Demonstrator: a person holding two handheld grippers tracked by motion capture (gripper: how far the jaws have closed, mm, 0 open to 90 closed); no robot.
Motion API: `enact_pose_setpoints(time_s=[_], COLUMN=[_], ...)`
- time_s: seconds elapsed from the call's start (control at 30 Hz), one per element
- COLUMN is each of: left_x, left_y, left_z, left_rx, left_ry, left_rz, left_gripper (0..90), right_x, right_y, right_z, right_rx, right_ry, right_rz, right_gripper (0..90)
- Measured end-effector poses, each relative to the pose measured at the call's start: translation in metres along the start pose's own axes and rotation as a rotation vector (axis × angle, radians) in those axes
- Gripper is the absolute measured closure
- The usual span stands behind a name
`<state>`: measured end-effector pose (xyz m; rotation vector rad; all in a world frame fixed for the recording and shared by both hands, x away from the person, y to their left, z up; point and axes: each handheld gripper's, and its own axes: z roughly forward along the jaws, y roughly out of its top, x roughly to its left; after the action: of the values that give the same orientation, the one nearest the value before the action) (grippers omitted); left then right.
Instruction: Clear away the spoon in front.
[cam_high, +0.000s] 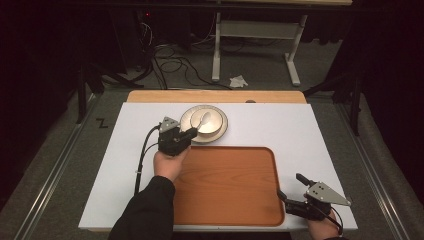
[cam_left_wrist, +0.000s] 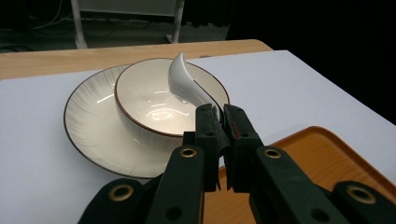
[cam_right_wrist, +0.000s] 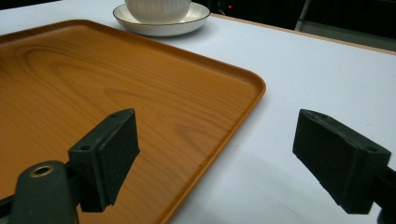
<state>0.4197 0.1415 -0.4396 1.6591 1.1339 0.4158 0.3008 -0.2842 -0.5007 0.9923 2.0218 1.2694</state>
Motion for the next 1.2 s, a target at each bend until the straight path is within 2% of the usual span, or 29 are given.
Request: enact_pose_setpoints(time_s=[0.17, 0.6, 1.2], left_x=[0.0, -0.004, -0.014], left_y=[-0.002, -0.015, -0.054], left_z=[-0.009, -0.045, -0.095], left_rx=[-0.007, -0.037, -0.069], left_ry=[-0.011, -0.031, -0.078], left_rz=[-0.001, 0.024, 0.04], left_gripper=[85.8, 85.8, 85.7], right_x=[0.0, 0.001, 0.001], right_y=[0.0, 0.0, 0.0], right_z=[0.0, 0.001, 0.001], right_rx=[0.0, 0.003, 0.006], right_ry=[-0.001, -0.001, -0.003], right_rz=[-0.001, -0.004, -0.006], right_gripper=[15.2, 15.2, 15.2])
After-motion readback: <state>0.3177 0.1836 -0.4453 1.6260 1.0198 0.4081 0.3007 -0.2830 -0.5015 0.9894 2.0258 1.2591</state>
